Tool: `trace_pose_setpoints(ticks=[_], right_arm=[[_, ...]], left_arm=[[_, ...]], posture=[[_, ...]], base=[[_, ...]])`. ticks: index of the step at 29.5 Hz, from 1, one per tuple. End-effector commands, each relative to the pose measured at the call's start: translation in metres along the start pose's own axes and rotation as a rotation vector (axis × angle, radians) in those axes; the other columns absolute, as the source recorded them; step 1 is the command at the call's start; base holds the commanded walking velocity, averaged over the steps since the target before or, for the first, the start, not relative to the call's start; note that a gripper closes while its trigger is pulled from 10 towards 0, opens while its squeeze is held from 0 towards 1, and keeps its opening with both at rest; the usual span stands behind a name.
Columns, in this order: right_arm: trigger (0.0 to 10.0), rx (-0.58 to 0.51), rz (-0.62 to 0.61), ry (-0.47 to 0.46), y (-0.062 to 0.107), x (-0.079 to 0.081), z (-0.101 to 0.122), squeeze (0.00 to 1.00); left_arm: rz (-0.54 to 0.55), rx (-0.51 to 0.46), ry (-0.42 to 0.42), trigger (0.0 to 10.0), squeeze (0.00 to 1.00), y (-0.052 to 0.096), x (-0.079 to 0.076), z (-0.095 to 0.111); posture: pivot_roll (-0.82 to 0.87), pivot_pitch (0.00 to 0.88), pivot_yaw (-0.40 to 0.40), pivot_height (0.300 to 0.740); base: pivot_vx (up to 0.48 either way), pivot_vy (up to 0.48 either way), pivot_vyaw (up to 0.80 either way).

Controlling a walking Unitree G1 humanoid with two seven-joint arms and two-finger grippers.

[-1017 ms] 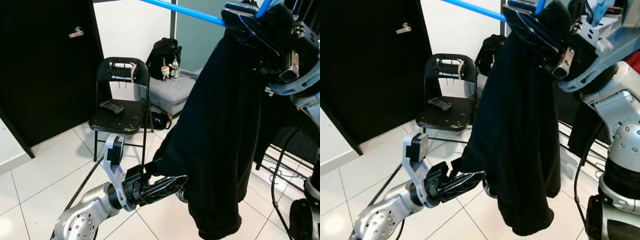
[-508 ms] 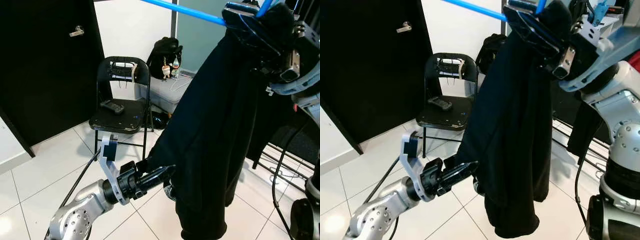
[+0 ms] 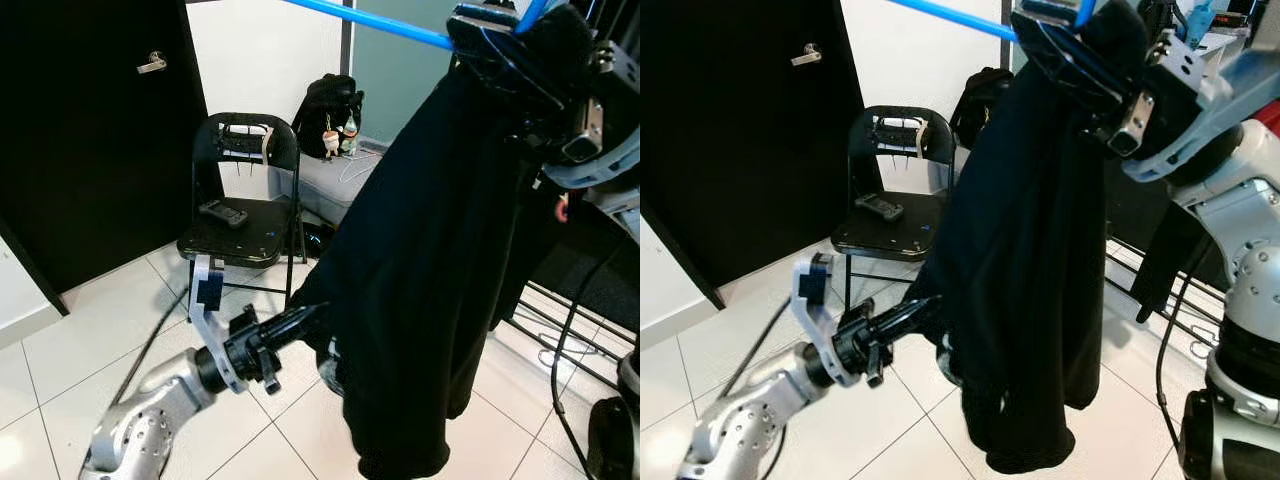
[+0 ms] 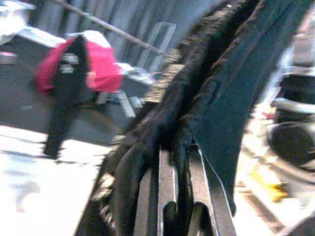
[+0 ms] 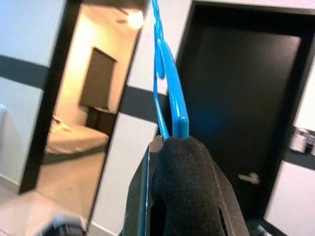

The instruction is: Hang hanger

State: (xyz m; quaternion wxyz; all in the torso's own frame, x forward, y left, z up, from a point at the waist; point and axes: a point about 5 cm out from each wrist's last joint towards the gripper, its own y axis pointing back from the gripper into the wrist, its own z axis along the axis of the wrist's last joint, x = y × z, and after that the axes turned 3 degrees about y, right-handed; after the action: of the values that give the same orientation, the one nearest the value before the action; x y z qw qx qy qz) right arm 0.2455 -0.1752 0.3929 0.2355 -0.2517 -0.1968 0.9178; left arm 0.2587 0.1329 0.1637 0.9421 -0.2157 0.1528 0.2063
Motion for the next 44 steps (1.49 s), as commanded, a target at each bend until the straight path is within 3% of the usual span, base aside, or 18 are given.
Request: trace_pose_setpoints(ticks=[1,2,3,5,6,7,8,9,10,11,14,17,19,27,30,35,36,44], right_arm=[[10.0,-0.003,-0.006,0.030,0.002,0.000,0.005,0.00],[10.0,0.047,-0.022,0.045,0.008,-0.003,0.002,0.00],[10.0,0.047,-0.022,0.045,0.008,-0.003,0.002,0.00],[10.0,0.198,-0.061,0.063,0.031,-0.009,-0.008,0.00],[10.0,0.198,-0.061,0.063,0.031,-0.009,-0.008,0.00],[10.0,0.254,-0.069,0.062,0.040,-0.010,-0.011,0.00],[10.0,0.321,-0.068,0.047,0.052,-0.009,-0.017,0.00],[10.0,0.321,-0.068,0.047,0.052,-0.009,-0.017,0.00],[10.0,0.370,-0.056,0.017,0.062,-0.006,-0.022,0.00],[10.0,0.399,-0.030,-0.022,0.069,0.000,-0.027,0.00],[10.0,0.416,-0.001,-0.054,0.072,0.005,-0.030,0.00],[10.0,0.429,0.034,-0.123,0.079,0.014,-0.038,0.00],[10.0,0.430,0.033,-0.128,0.080,0.015,-0.039,0.00],[10.0,0.431,0.027,-0.148,0.094,0.016,-0.035,0.00],[10.0,0.443,0.019,-0.150,0.102,0.017,-0.032,0.00],[10.0,0.448,0.021,-0.151,0.104,0.018,-0.031,0.00],[10.0,0.450,0.021,-0.146,0.106,0.017,-0.028,0.00],[10.0,0.445,0.002,-0.116,0.108,0.012,-0.020,0.00]], left_arm=[[0.068,0.023,-0.033,0.0,0.00,0.010,0.010,0.003],[0.134,0.043,-0.091,0.0,0.00,0.017,0.019,0.009],[0.134,0.043,-0.091,0.0,0.00,0.017,0.019,0.009],[0.332,0.092,-0.301,0.0,0.00,0.033,0.045,0.034],[0.332,0.092,-0.301,0.0,0.00,0.033,0.045,0.034],[0.395,0.111,-0.387,0.0,0.00,0.038,0.052,0.045],[0.462,0.121,-0.503,0.8,0.00,0.040,0.059,0.061],[0.462,0.121,-0.503,0.8,0.00,0.040,0.059,0.061],[0.502,0.114,-0.609,6.2,0.00,0.038,0.063,0.078],[0.527,0.100,-0.692,10.0,0.00,0.035,0.065,0.094],[0.537,0.093,-0.763,10.0,0.00,0.031,0.066,0.105],[0.498,0.136,-0.940,10.0,0.00,0.017,0.067,0.129],[0.489,0.142,-0.958,10.0,0.00,0.016,0.067,0.131],[0.421,0.257,-0.997,10.0,0.00,0.025,0.074,0.133],[0.384,0.294,-0.948,10.0,0.00,0.044,0.079,0.131],[0.401,0.310,-0.949,10.0,0.00,0.050,0.082,0.131],[0.435,0.366,-0.972,10.0,0.00,0.060,0.089,0.132],[0.434,0.450,-0.964,10.0,0.00,0.073,0.093,0.136]], posture=[[-0.18,0.000,0.017,0.740],[-0.18,0.000,0.018,0.740],[-0.18,0.000,0.018,0.740],[-0.18,0.000,0.018,0.740],[-0.18,0.000,0.018,0.740],[-0.18,0.000,0.018,0.740],[-0.18,0.000,0.018,0.740],[-0.18,0.000,0.018,0.740],[-0.18,0.000,0.021,0.740],[-0.18,0.000,0.022,0.740],[-0.18,0.000,0.024,0.740],[-0.18,0.000,0.036,0.740],[-0.18,0.000,0.036,0.740],[-0.18,0.000,0.052,0.740],[-0.18,0.000,0.053,0.740],[-0.18,0.000,0.052,0.740],[-0.18,0.000,0.052,0.740],[-0.18,0.000,0.055,0.740]], base=[[0.000,0.000,0.00],[0.000,0.000,0.00],[0.000,0.000,0.00],[0.000,0.000,0.00],[0.000,0.000,0.00],[0.000,0.000,0.00],[0.000,0.000,0.00],[0.000,0.000,0.00],[0.000,0.000,0.00],[0.000,0.000,0.00],[0.000,0.000,0.00],[0.000,0.000,0.00],[0.000,0.000,0.00],[0.000,0.000,0.00],[0.000,0.000,0.00],[0.000,0.000,0.00],[0.000,0.000,0.00],[0.000,0.000,0.00]])
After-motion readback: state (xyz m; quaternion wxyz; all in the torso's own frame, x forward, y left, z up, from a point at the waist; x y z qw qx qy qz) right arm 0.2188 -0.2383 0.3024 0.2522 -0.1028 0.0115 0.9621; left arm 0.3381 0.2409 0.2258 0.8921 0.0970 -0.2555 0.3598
